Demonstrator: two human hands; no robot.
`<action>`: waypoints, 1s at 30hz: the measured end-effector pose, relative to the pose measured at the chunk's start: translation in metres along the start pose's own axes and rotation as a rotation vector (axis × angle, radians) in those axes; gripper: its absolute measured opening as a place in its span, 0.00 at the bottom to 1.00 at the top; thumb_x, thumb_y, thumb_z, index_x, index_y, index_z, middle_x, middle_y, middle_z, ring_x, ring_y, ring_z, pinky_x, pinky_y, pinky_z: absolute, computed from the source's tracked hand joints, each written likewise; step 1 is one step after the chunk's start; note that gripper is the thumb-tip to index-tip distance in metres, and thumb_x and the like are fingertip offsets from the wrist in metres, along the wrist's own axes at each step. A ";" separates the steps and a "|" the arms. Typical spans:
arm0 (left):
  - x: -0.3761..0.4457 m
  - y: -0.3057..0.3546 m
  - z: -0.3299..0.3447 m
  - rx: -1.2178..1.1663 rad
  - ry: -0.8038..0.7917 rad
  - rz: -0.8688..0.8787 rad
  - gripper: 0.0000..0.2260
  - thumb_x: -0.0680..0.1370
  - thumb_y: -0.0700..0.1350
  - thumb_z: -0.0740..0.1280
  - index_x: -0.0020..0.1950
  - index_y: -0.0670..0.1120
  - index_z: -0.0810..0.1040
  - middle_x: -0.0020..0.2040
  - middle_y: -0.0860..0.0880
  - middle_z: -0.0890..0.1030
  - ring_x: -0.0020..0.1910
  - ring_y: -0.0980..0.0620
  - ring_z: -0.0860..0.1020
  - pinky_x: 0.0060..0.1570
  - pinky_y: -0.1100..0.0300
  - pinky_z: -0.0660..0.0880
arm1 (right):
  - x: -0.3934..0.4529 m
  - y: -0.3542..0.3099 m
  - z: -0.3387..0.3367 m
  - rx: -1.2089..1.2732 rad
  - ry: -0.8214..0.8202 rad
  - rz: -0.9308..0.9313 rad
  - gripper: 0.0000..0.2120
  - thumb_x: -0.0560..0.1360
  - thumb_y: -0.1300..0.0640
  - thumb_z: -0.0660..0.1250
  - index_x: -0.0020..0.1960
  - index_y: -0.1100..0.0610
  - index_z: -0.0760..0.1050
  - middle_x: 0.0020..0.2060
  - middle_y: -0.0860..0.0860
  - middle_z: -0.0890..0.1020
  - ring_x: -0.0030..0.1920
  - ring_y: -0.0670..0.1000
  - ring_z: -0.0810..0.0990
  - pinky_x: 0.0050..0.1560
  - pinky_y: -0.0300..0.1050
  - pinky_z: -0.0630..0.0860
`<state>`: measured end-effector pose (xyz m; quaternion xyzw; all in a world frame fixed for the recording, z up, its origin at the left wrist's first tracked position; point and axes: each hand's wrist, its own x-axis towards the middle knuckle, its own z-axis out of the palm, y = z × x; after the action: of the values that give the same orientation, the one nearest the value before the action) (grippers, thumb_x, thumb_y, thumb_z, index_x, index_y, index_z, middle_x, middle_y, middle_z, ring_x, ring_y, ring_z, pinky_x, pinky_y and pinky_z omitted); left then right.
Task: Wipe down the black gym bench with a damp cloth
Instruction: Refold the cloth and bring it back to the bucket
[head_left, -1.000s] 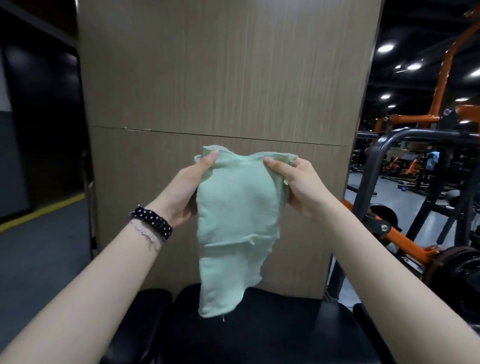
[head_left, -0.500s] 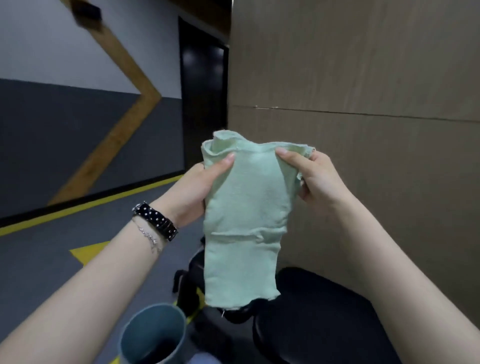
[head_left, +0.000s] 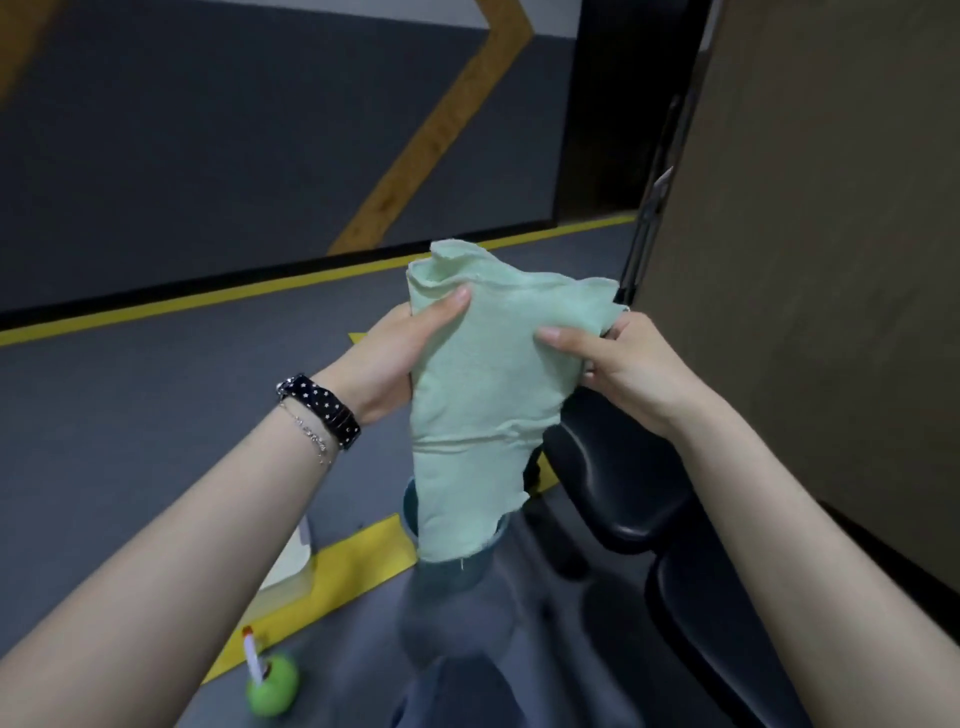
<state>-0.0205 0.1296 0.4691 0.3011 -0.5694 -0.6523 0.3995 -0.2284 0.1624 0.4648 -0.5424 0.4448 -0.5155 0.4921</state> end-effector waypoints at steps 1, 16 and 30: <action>0.002 -0.011 -0.009 -0.003 0.021 -0.018 0.17 0.79 0.49 0.59 0.63 0.42 0.75 0.59 0.45 0.80 0.58 0.47 0.79 0.54 0.56 0.77 | 0.006 0.011 0.003 0.001 -0.013 0.013 0.14 0.74 0.63 0.69 0.60 0.63 0.78 0.54 0.55 0.83 0.55 0.55 0.82 0.57 0.51 0.78; 0.043 -0.174 -0.104 -0.003 0.067 -0.228 0.14 0.79 0.49 0.60 0.62 0.45 0.75 0.59 0.46 0.80 0.59 0.46 0.78 0.59 0.49 0.74 | 0.081 0.186 0.011 -0.059 -0.088 0.256 0.10 0.73 0.65 0.70 0.54 0.61 0.81 0.47 0.54 0.85 0.47 0.53 0.84 0.44 0.45 0.80; 0.065 -0.305 -0.143 -0.243 -0.003 -0.495 0.19 0.76 0.51 0.63 0.64 0.46 0.74 0.61 0.46 0.79 0.62 0.47 0.76 0.61 0.51 0.73 | 0.100 0.310 -0.003 -0.091 -0.150 0.480 0.10 0.73 0.63 0.70 0.54 0.61 0.80 0.48 0.56 0.85 0.52 0.58 0.83 0.49 0.52 0.78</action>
<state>0.0143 0.0117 0.1485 0.3802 -0.3966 -0.7940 0.2601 -0.2169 0.0260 0.1694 -0.4796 0.5460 -0.3216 0.6070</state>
